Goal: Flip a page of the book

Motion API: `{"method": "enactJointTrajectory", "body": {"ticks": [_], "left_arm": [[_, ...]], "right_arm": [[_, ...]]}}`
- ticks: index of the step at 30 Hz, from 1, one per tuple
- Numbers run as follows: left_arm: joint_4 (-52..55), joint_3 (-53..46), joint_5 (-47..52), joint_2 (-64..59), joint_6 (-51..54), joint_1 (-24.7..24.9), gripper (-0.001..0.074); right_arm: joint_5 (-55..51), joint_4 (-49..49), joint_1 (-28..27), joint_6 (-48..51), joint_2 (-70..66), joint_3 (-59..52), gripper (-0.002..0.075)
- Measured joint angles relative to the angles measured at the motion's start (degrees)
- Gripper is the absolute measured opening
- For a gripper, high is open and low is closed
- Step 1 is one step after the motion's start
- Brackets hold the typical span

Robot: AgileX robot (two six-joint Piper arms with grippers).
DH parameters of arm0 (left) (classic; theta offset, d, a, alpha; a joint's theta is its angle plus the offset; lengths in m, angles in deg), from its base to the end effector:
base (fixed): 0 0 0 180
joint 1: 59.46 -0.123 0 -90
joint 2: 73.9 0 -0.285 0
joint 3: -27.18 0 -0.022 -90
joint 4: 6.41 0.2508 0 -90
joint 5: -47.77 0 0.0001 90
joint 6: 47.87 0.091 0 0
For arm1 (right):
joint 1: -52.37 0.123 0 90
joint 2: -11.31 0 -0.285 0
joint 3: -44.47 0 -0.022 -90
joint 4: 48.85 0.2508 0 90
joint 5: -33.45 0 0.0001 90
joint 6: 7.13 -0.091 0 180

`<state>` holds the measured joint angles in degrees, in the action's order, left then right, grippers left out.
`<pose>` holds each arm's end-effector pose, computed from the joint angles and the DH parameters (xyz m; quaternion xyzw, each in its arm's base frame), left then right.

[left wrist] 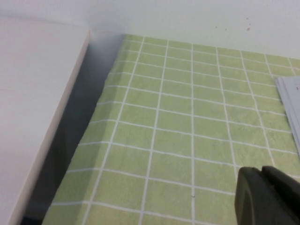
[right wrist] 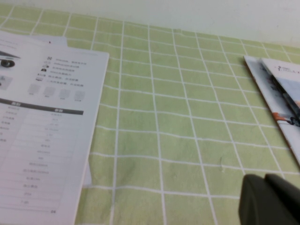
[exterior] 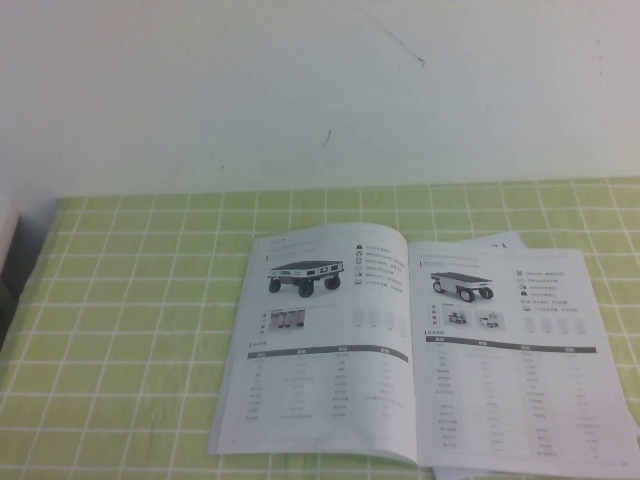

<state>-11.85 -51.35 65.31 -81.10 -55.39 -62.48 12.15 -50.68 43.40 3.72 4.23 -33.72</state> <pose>0.0543 0.0003 0.1785 -0.0984 0.7774 -0.0636 0.6179 0.0517 -0.0092 0.1747 -0.0216 0.8013 -0.1162 0.5865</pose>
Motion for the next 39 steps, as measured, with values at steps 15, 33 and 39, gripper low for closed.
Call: {"method": "enactJointTrajectory", "body": {"ticks": [15, 33, 39], "left_arm": [[-2.3, 0.0, 0.0, 0.0, 0.2, 0.0, -0.0003], [-0.8, 0.0, 0.0, 0.0, 0.2, 0.0, -0.0003], [-0.8, 0.0, 0.0, 0.0, 0.2, 0.0, -0.0003]], "right_arm": [[0.0, 0.0, 0.0, 0.0, 0.0, 0.0, -0.0003], [0.0, 0.0, 0.0, 0.0, 0.0, 0.0, -0.0003], [0.0, 0.0, 0.0, 0.0, 0.0, 0.0, -0.0003]]}}
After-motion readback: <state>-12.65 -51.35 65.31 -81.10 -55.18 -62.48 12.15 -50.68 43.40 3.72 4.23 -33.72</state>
